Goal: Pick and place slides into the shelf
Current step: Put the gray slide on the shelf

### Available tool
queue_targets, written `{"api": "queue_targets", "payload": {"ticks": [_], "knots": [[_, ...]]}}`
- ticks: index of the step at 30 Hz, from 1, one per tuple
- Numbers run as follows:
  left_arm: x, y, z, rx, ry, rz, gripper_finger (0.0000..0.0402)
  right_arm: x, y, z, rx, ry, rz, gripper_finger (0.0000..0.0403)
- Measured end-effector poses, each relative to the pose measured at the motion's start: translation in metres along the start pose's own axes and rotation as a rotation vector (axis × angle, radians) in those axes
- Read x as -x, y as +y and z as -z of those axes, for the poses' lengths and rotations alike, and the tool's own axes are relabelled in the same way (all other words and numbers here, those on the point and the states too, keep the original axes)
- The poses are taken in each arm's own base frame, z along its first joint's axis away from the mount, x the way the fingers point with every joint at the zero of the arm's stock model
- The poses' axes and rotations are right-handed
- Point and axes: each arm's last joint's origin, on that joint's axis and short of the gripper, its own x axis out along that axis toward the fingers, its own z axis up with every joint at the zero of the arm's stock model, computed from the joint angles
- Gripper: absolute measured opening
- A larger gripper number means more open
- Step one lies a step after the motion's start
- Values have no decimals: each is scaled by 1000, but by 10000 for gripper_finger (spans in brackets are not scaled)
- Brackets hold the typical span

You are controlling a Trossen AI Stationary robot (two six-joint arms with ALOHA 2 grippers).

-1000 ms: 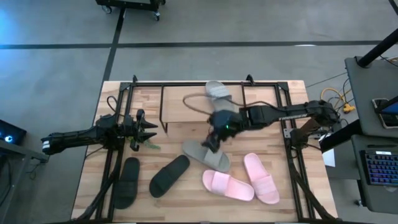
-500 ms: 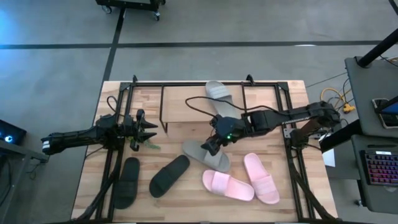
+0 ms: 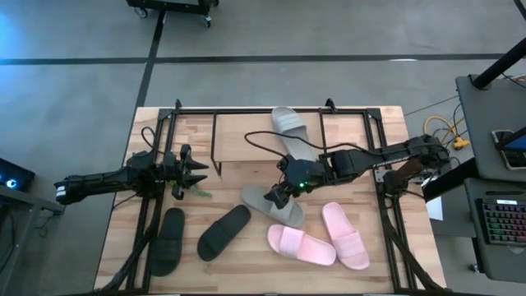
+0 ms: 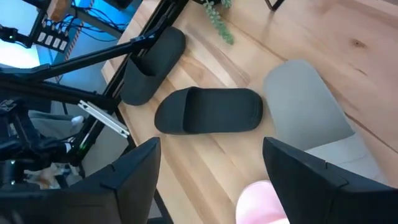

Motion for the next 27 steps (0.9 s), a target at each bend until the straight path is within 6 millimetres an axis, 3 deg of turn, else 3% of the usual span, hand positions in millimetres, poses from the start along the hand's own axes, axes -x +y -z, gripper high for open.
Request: {"api": "queue_targets", "payload": {"ticks": [11, 15, 20, 27], "knots": [[0, 0, 0, 0, -1, 0, 145, 6, 25, 16, 1, 98, -223, 265], [0, 0, 0, 0, 0, 0, 145, 9, 32, 32, -31, 276, -292, 259], [0, 1, -3, -3, -36, -42, 145, 13, 38, 58, -77, 378, -266, 248], [2, -2, -19, 353, -197, 27, 145, 15, 33, 93, -154, 396, -106, 240]]}}
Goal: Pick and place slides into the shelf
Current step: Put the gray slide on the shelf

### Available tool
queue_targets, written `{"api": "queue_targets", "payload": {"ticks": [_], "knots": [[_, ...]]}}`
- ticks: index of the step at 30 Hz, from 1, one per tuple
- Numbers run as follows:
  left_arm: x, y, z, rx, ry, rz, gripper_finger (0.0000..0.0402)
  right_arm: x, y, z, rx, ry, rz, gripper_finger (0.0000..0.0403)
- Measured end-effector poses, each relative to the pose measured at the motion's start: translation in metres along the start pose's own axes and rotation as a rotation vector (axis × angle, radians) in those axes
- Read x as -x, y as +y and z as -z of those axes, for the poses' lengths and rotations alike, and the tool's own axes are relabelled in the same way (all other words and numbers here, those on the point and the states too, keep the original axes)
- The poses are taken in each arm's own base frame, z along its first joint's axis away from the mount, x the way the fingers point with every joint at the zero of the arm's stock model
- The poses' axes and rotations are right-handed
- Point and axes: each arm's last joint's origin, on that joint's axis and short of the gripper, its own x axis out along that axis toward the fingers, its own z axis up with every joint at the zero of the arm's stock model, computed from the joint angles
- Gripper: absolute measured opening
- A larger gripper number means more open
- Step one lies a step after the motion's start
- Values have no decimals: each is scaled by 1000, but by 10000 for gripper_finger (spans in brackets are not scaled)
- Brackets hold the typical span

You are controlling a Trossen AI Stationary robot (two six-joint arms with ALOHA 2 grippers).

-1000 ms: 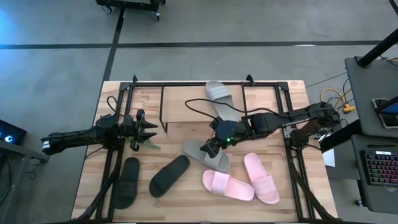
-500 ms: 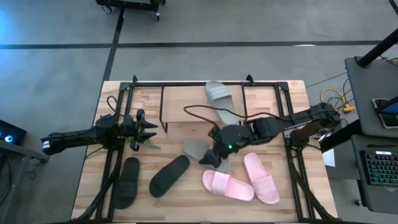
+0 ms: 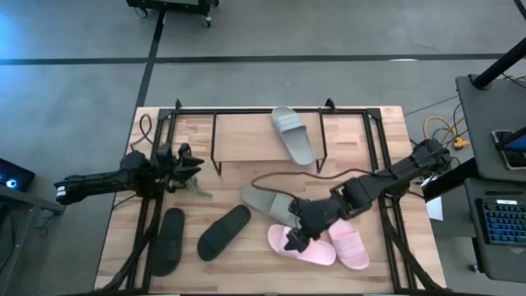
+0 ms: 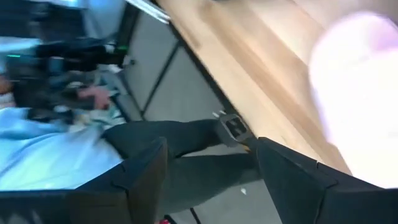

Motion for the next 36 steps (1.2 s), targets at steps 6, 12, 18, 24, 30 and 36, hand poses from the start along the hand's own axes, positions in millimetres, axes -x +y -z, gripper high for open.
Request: {"api": "queue_targets", "payload": {"ticks": [6, 12, 18, 24, 30, 36], "knots": [[1, -6, -11, 50, -128, 41, 145, -2, -23, 24, -139, 19, 268, 242], [4, -13, -23, 321, -241, 148, 145, -3, -34, 34, -170, 0, 375, 240], [4, -14, -24, 275, -245, 152, 145, -3, -34, 32, -201, -54, 374, 241], [1, -21, -28, 436, -129, 278, 145, -3, -32, 41, -261, -27, 372, 239], [-8, -28, -35, 567, 12, 353, 145, -4, -31, 56, -272, 45, 377, 246], [-27, -19, -21, 674, 224, 144, 145, -5, -34, 79, -219, 67, 394, 244]]}}
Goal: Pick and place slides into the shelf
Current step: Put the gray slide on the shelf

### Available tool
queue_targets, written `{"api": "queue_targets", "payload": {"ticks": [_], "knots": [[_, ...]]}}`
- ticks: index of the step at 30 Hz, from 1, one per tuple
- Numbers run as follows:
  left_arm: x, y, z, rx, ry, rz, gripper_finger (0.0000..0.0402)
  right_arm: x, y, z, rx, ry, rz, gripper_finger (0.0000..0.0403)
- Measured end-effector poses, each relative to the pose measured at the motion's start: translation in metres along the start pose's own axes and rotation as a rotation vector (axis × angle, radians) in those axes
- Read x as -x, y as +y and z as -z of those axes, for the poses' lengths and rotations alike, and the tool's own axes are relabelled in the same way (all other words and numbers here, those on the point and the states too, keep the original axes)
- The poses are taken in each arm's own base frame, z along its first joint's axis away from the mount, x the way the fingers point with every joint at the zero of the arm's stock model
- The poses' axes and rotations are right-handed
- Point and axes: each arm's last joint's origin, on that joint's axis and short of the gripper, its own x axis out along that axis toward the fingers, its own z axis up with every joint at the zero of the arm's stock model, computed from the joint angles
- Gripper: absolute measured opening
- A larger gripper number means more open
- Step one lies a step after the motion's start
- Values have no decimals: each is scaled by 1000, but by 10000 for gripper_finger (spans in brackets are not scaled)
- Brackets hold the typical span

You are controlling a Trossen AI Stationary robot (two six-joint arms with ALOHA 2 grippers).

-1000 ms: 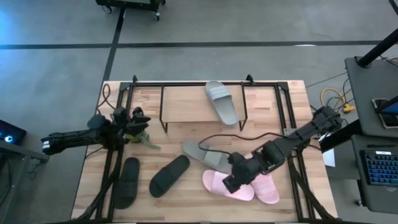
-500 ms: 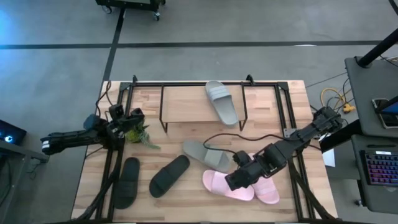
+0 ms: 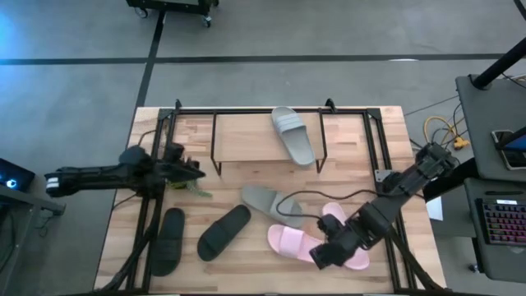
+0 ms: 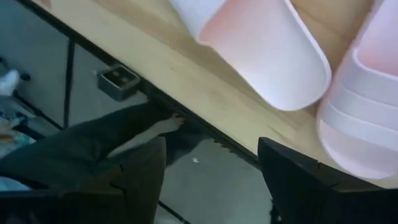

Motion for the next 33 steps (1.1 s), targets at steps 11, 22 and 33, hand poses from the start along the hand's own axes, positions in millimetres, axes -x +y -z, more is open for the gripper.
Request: {"api": "queue_targets", "payload": {"ticks": [11, 22, 33], "knots": [[-55, 14, 8, 142, 151, -246, 145, -42, -50, 30, -66, -9, 188, 244], [-134, 37, 4, 143, 270, -440, 145, -49, -72, 63, -20, 13, 229, 244], [-182, 79, 13, 185, 383, -595, 202, -48, -81, 81, 47, -51, 176, 240]]}}
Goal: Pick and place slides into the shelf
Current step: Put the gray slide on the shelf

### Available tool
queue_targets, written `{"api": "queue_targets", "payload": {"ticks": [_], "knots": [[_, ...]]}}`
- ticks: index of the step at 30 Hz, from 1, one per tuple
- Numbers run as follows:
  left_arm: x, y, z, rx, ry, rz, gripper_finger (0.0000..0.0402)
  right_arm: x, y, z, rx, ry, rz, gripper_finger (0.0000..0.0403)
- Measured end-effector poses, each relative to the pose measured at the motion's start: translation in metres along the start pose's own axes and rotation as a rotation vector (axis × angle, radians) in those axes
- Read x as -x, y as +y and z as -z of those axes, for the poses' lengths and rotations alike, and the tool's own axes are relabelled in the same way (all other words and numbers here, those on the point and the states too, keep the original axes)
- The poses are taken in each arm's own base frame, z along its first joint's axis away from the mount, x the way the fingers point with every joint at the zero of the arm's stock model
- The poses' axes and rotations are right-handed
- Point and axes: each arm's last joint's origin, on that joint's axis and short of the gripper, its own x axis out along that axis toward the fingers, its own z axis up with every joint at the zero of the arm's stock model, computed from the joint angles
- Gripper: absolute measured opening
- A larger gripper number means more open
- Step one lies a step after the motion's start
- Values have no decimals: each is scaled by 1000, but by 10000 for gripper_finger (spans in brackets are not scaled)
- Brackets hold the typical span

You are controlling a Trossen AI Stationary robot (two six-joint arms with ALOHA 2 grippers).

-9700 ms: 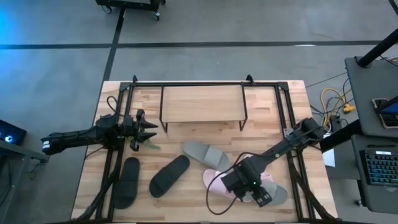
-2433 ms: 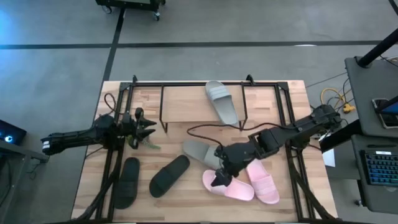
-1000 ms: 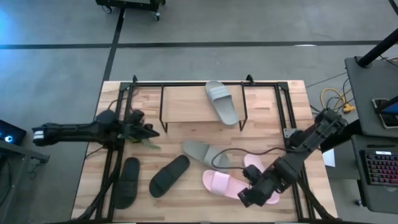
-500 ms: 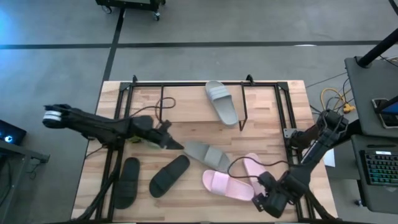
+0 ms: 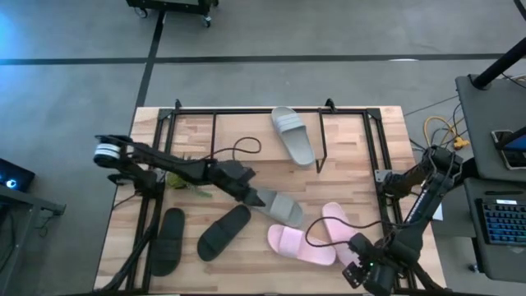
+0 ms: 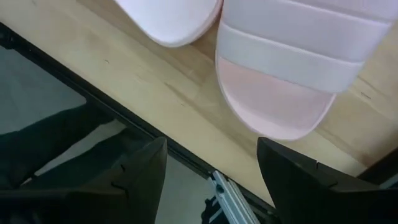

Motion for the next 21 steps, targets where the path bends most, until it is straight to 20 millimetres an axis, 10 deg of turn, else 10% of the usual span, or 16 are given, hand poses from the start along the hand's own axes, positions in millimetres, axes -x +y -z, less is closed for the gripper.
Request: {"api": "queue_targets", "payload": {"ticks": [21], "knots": [[-62, 6, -21, -26, 25, -61, 240, -6, -13, 10, 11, -51, 11, 238]]}}
